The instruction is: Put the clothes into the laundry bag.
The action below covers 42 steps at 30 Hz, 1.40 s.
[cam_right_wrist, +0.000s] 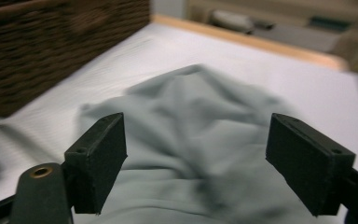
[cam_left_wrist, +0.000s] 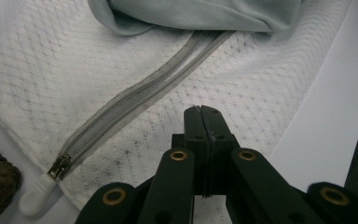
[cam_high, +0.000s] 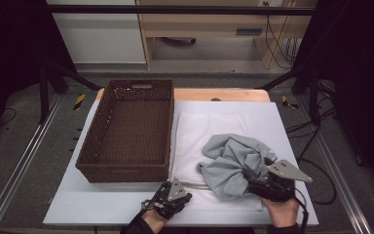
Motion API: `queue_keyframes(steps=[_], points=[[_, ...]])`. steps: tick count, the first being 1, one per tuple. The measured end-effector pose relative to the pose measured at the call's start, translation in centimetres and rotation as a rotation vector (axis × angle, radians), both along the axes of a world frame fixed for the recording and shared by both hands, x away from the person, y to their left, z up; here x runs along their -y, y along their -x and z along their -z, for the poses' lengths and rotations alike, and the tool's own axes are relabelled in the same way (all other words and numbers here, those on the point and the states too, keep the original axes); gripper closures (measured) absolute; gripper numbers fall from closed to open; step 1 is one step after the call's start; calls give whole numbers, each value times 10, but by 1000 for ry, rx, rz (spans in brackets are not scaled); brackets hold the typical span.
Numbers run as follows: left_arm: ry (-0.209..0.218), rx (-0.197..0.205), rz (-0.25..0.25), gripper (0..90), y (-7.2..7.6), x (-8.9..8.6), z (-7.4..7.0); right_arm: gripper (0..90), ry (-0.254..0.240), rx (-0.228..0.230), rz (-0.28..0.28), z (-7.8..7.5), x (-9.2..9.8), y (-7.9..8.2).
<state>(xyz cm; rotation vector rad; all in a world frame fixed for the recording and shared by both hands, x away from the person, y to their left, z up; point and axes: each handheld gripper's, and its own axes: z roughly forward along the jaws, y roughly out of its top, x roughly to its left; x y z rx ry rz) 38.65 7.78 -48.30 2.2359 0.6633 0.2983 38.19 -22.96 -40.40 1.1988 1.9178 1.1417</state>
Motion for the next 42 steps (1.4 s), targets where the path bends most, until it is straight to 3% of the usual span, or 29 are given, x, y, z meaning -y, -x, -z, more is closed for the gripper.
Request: queue_keyframes(steps=[2,4,7,10,13,14,15,16,17,18,19,20,21,23,24,27,28,29,33,36,41,42], points=[[-17,31,19,891,1,1,0,190,5,-55,-56,12,-17,-7],[-23,42,25,891,2,1,0,179,37,-118,-71,29,-33,-17],[-20,39,23,892,2,1,0,176,38,-195,-82,50,-47,-27],[-9,29,24,892,1,-1,1,209,63,-236,-61,67,-49,-36],[2,-9,3,892,-1,0,0,266,61,-258,-55,76,-45,-40],[2,-9,3,893,-1,0,0,266,61,-258,-55,76,-45,-40],[7,-15,-1,893,-1,-1,0,385,51,-262,-57,78,-44,-40],[7,-15,-1,893,-1,-1,0,385,51,-262,-57,78,-44,-40],[9,-11,2,893,-2,-1,0,466,48,-266,-67,77,-43,-40],[12,-11,5,893,-2,-2,0,653,53,-271,-75,75,-40,-40],[15,-13,4,893,-2,-2,1,653,53,-271,-75,75,-40,-40],[14,-16,-1,895,-2,-2,0,751,59,-273,-81,72,-37,-38],[11,-13,-2,895,-2,-2,0,770,55,-273,-77,69,-35,-38],[9,-9,-2,895,-1,-1,0,782,51,-262,-76,66,-29,-37],[4,-3,-6,895,-1,-1,0,792,29,-232,-49,54,-14,-34],[4,-3,-8,895,0,0,0,792,22,-206,-14,47,0,-31],[8,-8,-8,896,-1,-1,0,790,31,-185,36,43,18,-27],[10,-9,-9,896,-1,-1,0,788,31,-189,56,43,23,-26],[9,-2,-16,896,-1,-1,0,774,57,-202,124,52,41,-27],[23,-1,-23,895,-1,-2,-1,754,95,-201,129,64,43,-32],[44,23,-22,895,1,-1,-4,693,78,-193,125,69,46,-33],[45,22,-20,895,1,0,-4,617,75,-186,123,68,46,-32]])
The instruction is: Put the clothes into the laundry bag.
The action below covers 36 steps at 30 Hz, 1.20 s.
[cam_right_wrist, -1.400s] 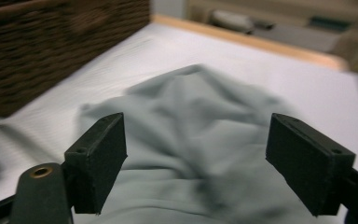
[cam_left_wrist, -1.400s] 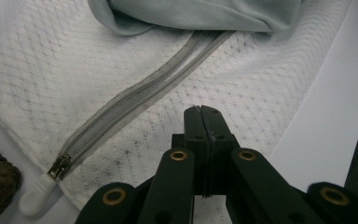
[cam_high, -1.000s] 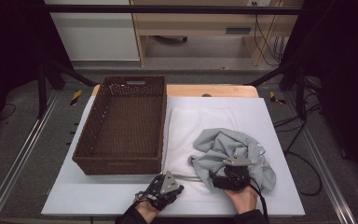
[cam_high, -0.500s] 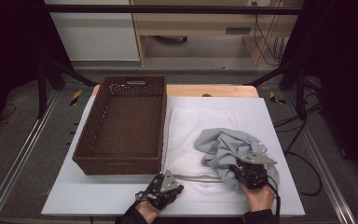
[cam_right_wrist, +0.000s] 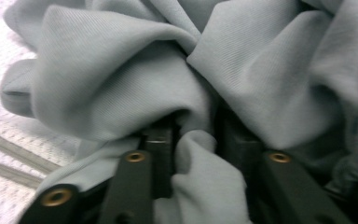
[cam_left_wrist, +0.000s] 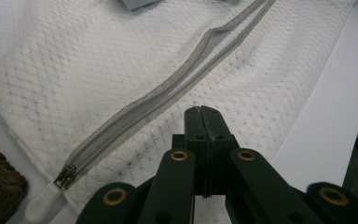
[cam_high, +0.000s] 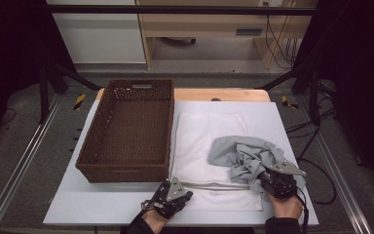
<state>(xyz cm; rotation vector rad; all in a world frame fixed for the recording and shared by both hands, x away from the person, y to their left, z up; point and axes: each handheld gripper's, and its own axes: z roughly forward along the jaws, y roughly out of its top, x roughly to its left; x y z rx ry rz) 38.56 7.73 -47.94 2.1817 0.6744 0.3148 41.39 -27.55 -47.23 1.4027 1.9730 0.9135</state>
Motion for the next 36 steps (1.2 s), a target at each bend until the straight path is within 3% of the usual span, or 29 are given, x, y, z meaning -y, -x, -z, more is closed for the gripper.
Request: queue_keyframes(steps=[4,6,7,8,9,10,11,14,15,16,17,19,22,23,24,28,35,36], points=[[-6,-9,-3,896,-1,1,2,487,15,26,0,-13,-4,7],[-10,-11,-4,895,-2,0,3,467,16,38,-1,-17,-5,9],[-11,-17,-5,895,-2,0,4,426,10,86,-17,-30,-10,15],[-11,-17,-5,895,-2,0,4,426,10,86,-17,-30,-10,15],[-15,-17,-3,895,-2,1,4,407,7,116,-26,-36,-13,19],[-18,-18,-2,895,-2,1,4,392,-11,164,-54,-49,-20,27],[-20,-18,-2,895,-1,1,5,390,-21,183,-75,-54,-24,30],[-23,-18,0,895,-1,2,5,385,-27,204,-103,-60,-33,34],[-21,-21,-1,895,-1,2,5,387,-33,206,-161,-64,-47,36],[-21,-21,-1,895,-1,2,5,387,-33,206,-161,-64,-47,36],[-22,-22,-1,895,-2,2,5,409,-63,183,-220,-60,-61,34],[-24,-22,-1,895,-1,2,5,425,-99,132,-281,-50,-74,29],[-25,-25,-2,895,-2,2,5,436,-110,52,-342,-31,-92,21],[-25,-25,-2,895,-2,2,5,436,-110,52,-342,-31,-92,21],[-25,-25,-2,895,-2,2,5,448,-90,5,-354,-18,-103,15],[-26,-27,-2,895,-2,2,5,478,-59,-52,-357,0,-111,10],[-28,-28,0,895,-2,2,4,523,-39,-71,-341,11,-111,5],[-30,-27,0,895,-2,3,4,546,-16,-71,-334,13,-111,4]])
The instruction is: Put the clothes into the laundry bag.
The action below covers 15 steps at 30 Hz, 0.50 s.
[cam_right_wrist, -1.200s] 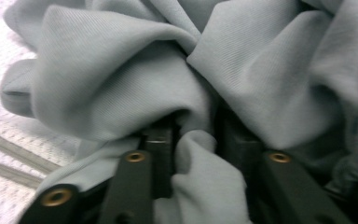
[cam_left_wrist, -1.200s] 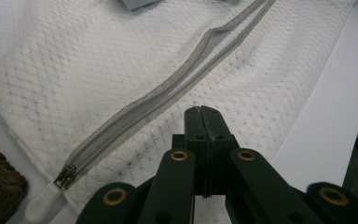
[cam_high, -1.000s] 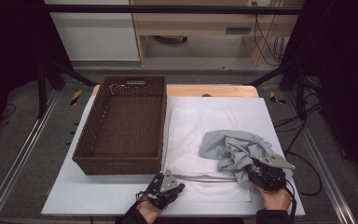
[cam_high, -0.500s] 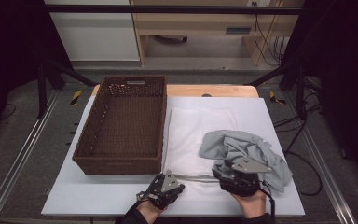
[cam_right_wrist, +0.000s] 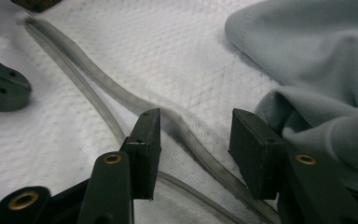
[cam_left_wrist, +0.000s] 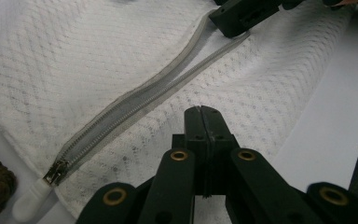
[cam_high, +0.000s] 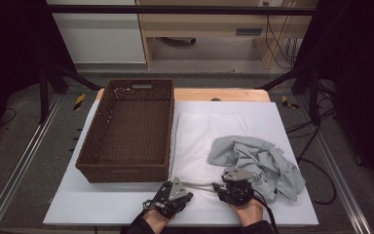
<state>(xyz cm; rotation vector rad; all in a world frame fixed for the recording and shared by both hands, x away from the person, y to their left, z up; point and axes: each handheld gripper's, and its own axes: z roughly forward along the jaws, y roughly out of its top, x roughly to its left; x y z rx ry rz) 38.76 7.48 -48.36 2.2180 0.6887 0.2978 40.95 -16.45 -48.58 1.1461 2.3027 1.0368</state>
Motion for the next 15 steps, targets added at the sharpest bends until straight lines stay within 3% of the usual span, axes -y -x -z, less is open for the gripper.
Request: queue_keyframes(steps=[10,15], points=[[1,-1,2,895,0,0,0,536,12,12,26,1,0,-1],[-1,-2,3,895,0,0,0,593,9,14,28,0,1,0]])
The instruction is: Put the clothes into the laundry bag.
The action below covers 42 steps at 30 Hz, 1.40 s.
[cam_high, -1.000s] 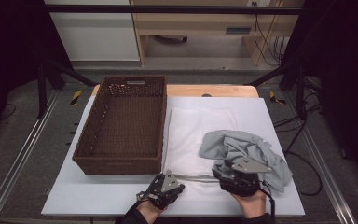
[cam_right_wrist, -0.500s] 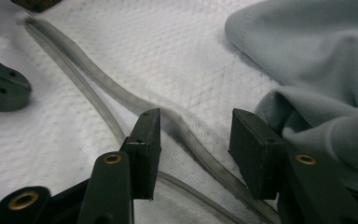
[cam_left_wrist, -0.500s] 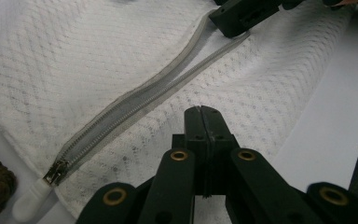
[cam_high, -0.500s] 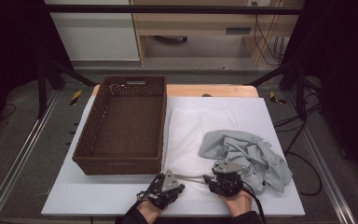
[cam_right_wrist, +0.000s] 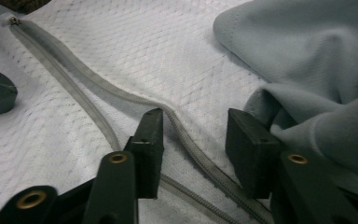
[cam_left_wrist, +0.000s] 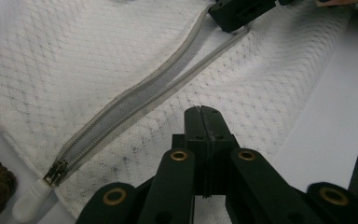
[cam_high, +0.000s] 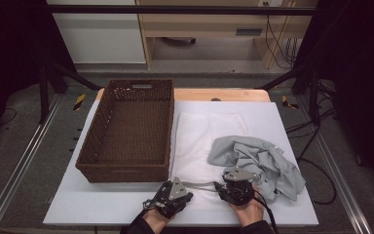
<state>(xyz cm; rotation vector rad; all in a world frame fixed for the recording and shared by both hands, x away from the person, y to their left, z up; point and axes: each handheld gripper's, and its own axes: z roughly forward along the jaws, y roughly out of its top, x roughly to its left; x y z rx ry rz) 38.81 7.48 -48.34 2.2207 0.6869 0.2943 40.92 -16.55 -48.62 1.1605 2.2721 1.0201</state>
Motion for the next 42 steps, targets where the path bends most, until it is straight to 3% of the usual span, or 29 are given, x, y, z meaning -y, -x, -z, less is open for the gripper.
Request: queue_keyframes(steps=[4,5,9,17,20,24,25,29,30,35,42], points=[[1,-1,0,895,0,0,0,664,20,2,-20,-1,-3,1],[1,-2,1,895,0,0,0,687,45,8,-31,-2,-6,1],[0,-3,1,894,-1,0,0,734,32,-6,-24,-3,-7,0],[-1,-2,-2,894,-1,1,0,879,51,-12,1,-4,-8,-4],[0,-2,-2,894,-1,1,0,887,52,-10,-2,-4,-7,-5],[-2,-6,-2,883,-2,2,-1,891,47,13,3,-8,-7,-4],[0,-7,-4,859,-3,2,-2,891,35,47,2,-14,-5,-2],[19,22,-13,796,-5,4,-12,892,-1,101,-6,-24,-2,0],[25,57,-24,767,-6,6,-19,891,-10,110,-9,-26,0,1],[47,119,-44,648,-14,15,-37,892,-50,114,-6,-30,4,2],[5,153,-50,582,-32,38,-38,893,-80,111,-20,-32,7,3]])
